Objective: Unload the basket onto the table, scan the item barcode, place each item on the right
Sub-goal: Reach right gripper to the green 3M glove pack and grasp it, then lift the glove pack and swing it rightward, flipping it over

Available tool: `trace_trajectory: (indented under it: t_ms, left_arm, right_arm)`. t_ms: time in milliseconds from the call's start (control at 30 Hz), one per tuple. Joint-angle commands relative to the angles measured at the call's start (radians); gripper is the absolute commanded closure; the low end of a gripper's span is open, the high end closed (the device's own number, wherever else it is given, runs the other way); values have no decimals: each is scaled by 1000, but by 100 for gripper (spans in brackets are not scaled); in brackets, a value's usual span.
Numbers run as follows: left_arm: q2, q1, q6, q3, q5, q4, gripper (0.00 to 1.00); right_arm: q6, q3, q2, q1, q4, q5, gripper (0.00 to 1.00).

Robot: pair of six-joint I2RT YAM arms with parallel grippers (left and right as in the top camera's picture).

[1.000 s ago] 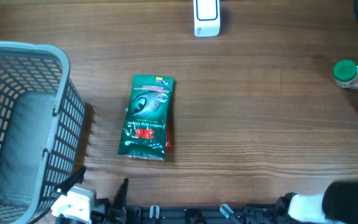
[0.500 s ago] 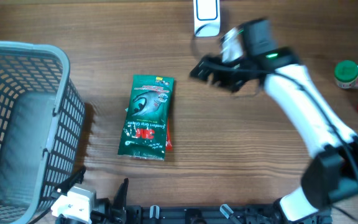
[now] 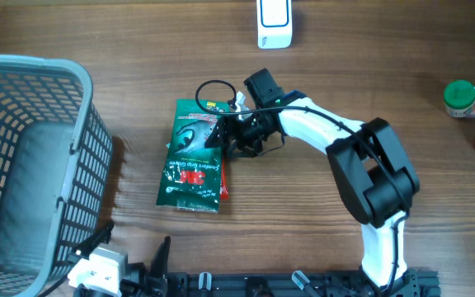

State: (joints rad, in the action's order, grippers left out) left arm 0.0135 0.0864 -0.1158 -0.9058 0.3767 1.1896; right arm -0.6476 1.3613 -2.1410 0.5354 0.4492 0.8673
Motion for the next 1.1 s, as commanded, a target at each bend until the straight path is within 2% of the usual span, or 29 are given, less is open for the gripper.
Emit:
trace_trajectory:
  t_ms: [0,333,467,500,533,667,733,867,933,1000,1067]
  left_arm:
    - [-7,-4,-11,3,16,-2,0]
    - [-7,-4,-11,3,16,-2,0]
    - [-7,-4,-11,3,16,-2,0]
    - [-7,-4,-11,3,16,-2,0]
    - [-7,-4,-11,3,16,-2,0]
    - [-7,-4,-11,3,16,-2,0]
    - [-7,-4,-11,3,16,-2,0]
    - [-7,-4,-11,3,16,-2,0]
    - [-7,-4,-11,3,16,-2,0]
    - [-7,-4,-11,3,16,-2,0]
    - [-7,-4,-11,3,16,-2,0]
  right_arm:
    - [-64,-2,-36,5,-52,58,36]
    - [-214,-2,-99,35,-256,87,38]
    - [-269,-2,-177,57,-378,87,60]
    - [-268,-2,-192,58,-405,87,73]
    - [-264,-2,-204,57,-423,84,96]
    - [-212,-2,-191,43,-421,89,96]
    - [-195,-2,-155,24,-373,89,96]
    - [-160,-2,-21,-13,-163,45,96]
    - [-165,-2,109,-29,-19,-10,96]
    - [-244,-2,201,-39,72,-2,96]
    - [-388,-2,304,-53,207,-2,96]
